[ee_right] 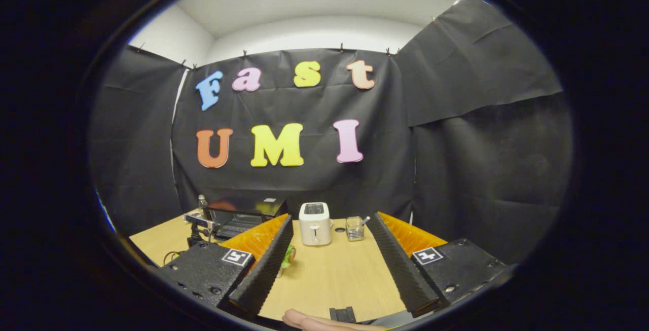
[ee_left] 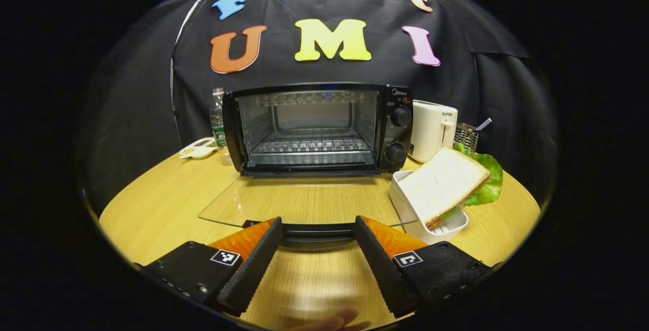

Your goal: Open the electric oven with the left hand, put the food in, and close the electric oven.

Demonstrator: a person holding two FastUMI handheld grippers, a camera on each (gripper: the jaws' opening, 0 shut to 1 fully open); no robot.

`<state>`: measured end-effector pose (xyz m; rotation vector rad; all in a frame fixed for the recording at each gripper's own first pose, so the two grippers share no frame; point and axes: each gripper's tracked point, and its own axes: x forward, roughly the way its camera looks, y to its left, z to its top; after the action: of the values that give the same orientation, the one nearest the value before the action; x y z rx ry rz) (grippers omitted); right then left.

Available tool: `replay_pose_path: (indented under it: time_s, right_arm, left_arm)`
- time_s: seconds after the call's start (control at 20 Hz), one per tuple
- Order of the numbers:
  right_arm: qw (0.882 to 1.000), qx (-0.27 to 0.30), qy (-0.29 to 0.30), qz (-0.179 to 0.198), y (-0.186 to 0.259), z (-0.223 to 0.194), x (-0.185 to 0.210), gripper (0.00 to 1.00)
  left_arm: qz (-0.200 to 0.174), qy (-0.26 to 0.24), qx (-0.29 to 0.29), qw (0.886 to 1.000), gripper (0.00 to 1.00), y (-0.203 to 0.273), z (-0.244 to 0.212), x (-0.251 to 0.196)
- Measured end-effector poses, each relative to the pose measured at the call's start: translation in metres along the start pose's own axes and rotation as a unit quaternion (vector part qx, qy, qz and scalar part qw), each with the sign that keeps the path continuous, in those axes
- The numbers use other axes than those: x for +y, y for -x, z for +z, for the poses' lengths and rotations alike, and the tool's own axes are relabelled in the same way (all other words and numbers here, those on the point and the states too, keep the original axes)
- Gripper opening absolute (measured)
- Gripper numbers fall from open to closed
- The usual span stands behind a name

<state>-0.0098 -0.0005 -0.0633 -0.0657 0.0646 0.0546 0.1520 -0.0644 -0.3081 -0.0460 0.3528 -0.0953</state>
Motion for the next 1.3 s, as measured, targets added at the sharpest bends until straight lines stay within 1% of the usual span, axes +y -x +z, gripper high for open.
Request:
replay_pose_path:
  time_s: [0.1, 0.2, 0.3, 0.4, 0.5, 0.55, 0.6, 0.65, 0.7, 0.8, 0.85, 0.9, 0.95, 1.0, 1.05, 1.1, 1.2, 1.25, 1.3]
  right_arm:
    - [1.0, 0.026, 0.005, 0.012, -0.023, -0.008, 0.01, 1.0]
    - [0.998, 0.06, 0.009, 0.03, -0.053, -0.017, 0.022, 1.0]
    - [0.994, 0.102, 0.007, 0.049, -0.084, -0.034, 0.032, 1.0]
    - [0.987, 0.145, -0.002, 0.073, -0.115, -0.054, 0.045, 1.0]
    - [0.977, 0.192, -0.008, 0.094, -0.145, -0.077, 0.057, 1.0]
    - [0.971, 0.217, -0.008, 0.104, -0.16, -0.089, 0.063, 0.91]
    - [0.964, 0.242, -0.009, 0.114, -0.174, -0.102, 0.068, 0.91]
    - [0.955, 0.27, -0.011, 0.123, -0.189, -0.118, 0.073, 0.91]
    - [0.943, 0.303, -0.016, 0.136, -0.202, -0.134, 0.081, 1.0]
    - [0.919, 0.355, -0.036, 0.167, -0.219, -0.162, 0.095, 1.0]
    - [0.906, 0.379, -0.049, 0.181, -0.227, -0.178, 0.099, 0.91]
    - [0.892, 0.403, -0.063, 0.193, -0.235, -0.192, 0.104, 1.0]
    - [0.879, 0.424, -0.077, 0.202, -0.242, -0.205, 0.109, 0.99]
    - [0.866, 0.446, -0.09, 0.207, -0.249, -0.218, 0.112, 0.88]
    - [0.852, 0.466, -0.105, 0.215, -0.254, -0.231, 0.117, 0.87]
    - [0.835, 0.487, -0.124, 0.227, -0.257, -0.241, 0.123, 0.86]
    - [0.802, 0.518, -0.164, 0.247, -0.261, -0.253, 0.135, 0.86]
    - [0.79, 0.529, -0.182, 0.252, -0.262, -0.258, 0.14, 0.97]
    - [0.78, 0.538, -0.196, 0.252, -0.264, -0.263, 0.143, 0.94]
  left_arm:
    - [-0.005, 0.009, -0.041, 0.999, 0.94, 0.022, 0.028, 0.002]
    - [-0.012, 0.013, -0.093, 0.995, 0.94, 0.057, 0.068, 0.004]
    - [-0.011, 0.008, -0.137, 0.991, 0.94, 0.095, 0.102, 0.009]
    - [0.0, 0.001, -0.16, 0.987, 0.93, 0.123, 0.134, 0.02]
    - [0.018, -0.009, -0.177, 0.984, 0.94, 0.148, 0.156, 0.034]
    - [0.027, -0.013, -0.185, 0.982, 0.94, 0.16, 0.167, 0.039]
    - [0.034, -0.017, -0.195, 0.98, 0.93, 0.17, 0.176, 0.043]
    - [0.038, -0.019, -0.201, 0.979, 0.93, 0.18, 0.18, 0.046]
    - [0.044, -0.018, -0.202, 0.978, 0.93, 0.187, 0.182, 0.048]
    - [0.061, -0.009, -0.207, 0.976, 0.93, 0.192, 0.188, 0.057]
    - [0.063, -0.004, -0.206, 0.976, 0.93, 0.193, 0.188, 0.06]
    - [0.058, 0.002, -0.204, 0.977, 0.93, 0.193, 0.188, 0.058]
    - [0.05, 0.007, -0.201, 0.978, 0.93, 0.192, 0.187, 0.054]
    - [0.047, 0.01, -0.198, 0.979, 0.93, 0.193, 0.186, 0.053]
    - [0.047, 0.011, -0.194, 0.98, 0.93, 0.192, 0.185, 0.057]
    - [0.051, 0.011, -0.192, 0.98, 0.93, 0.191, 0.183, 0.06]
    - [0.066, 0.011, -0.19, 0.98, 0.93, 0.189, 0.181, 0.069]
    - [0.069, 0.012, -0.186, 0.98, 0.93, 0.188, 0.179, 0.071]
    - [0.072, 0.014, -0.182, 0.981, 0.93, 0.187, 0.176, 0.073]
